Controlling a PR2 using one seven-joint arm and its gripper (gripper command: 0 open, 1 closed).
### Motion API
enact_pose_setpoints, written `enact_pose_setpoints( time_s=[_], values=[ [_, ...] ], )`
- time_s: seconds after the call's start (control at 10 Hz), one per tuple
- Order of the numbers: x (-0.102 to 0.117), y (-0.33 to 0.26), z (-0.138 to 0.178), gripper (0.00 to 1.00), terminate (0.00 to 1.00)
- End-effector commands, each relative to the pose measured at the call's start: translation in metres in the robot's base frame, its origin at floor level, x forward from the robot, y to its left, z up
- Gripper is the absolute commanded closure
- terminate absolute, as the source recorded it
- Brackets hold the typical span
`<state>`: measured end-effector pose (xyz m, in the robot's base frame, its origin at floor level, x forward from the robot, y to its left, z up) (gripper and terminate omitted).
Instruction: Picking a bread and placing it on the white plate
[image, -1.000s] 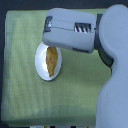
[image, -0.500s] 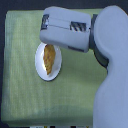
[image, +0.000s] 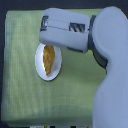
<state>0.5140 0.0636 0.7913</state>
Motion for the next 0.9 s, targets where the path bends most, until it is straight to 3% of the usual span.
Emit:
enact_pose_setpoints(
  time_s=[0.0,0.8],
  values=[
    [-0.008,-0.005,-0.008,0.0,0.0],
    [0.0,-0.016,0.003,0.0,0.0]
  ],
)
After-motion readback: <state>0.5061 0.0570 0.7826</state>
